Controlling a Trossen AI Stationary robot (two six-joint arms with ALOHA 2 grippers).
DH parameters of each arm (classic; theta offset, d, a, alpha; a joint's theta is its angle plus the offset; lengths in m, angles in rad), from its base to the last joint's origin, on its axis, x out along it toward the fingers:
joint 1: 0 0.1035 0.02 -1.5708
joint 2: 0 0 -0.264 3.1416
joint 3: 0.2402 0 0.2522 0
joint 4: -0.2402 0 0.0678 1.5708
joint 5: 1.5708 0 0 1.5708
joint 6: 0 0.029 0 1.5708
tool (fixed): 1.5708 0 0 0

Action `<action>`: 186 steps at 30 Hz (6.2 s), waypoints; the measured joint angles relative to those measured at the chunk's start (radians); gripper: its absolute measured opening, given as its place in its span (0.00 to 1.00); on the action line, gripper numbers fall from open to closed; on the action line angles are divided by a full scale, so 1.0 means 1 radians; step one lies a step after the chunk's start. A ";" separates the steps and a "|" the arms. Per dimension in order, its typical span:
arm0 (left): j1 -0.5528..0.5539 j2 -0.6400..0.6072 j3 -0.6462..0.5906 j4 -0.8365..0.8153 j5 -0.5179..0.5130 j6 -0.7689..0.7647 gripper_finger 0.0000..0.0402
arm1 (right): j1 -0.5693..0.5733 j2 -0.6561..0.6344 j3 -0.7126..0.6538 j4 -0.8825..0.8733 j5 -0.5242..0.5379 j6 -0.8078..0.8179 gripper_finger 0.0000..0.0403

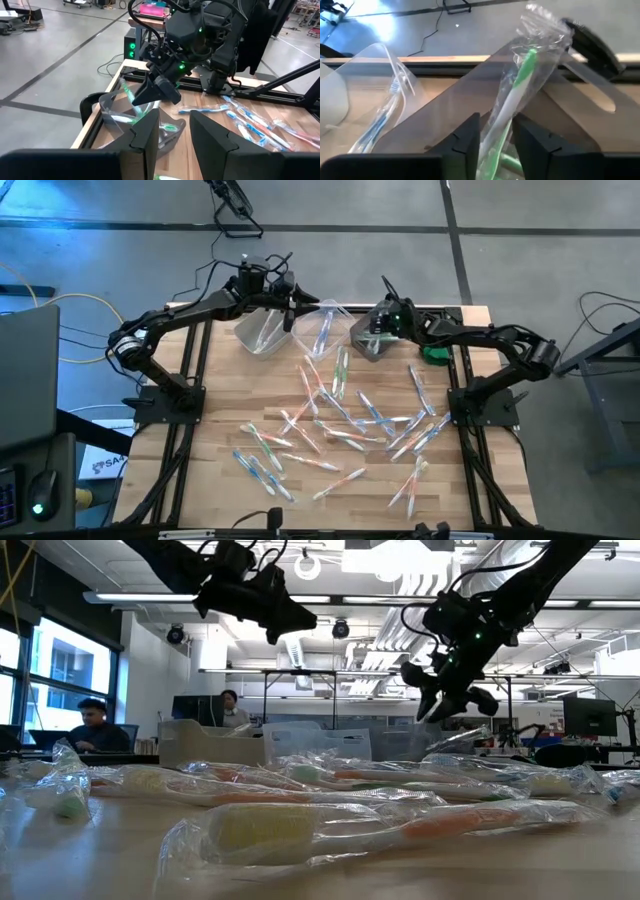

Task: Pick & Place Toothbrushes
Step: Put the green toothbrush into the black bin, then put the blue toothbrush into the transparent bin

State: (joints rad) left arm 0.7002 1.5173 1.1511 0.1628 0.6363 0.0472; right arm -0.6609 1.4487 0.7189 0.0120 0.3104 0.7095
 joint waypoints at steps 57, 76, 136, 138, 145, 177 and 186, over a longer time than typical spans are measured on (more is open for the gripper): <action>0.013 -0.313 -0.247 -0.157 -0.102 0.132 0.03 | 0.154 -0.373 0.000 -0.080 -0.370 -0.573 0.01; 0.013 -0.766 -0.651 -0.076 -0.292 0.133 0.01 | 0.154 -0.380 0.000 -0.084 -0.423 -0.583 0.01; 0.013 -0.843 -0.777 0.070 -0.342 0.156 0.01 | 0.617 -0.138 0.266 -0.642 0.046 -0.147 0.01; 0.013 -0.843 -0.777 0.067 -0.344 0.158 0.01 | 0.620 -0.112 0.272 -0.642 0.022 -0.117 0.01; 0.013 -0.843 -0.777 0.066 -0.344 0.157 0.01 | 0.605 -0.067 0.272 -0.649 -0.077 -0.100 0.03; 0.013 -0.843 -0.777 -0.105 -0.341 0.148 0.01 | 0.621 0.249 0.272 -0.610 -0.231 0.005 0.33; 0.013 -0.843 -0.777 -0.105 -0.342 0.148 0.01 | 0.642 0.282 0.270 -0.597 -0.212 0.003 0.33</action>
State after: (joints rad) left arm 0.7132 0.6746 0.3737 0.0574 0.2946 0.1951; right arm -0.0185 1.7303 0.9891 -0.5848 0.0984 0.7124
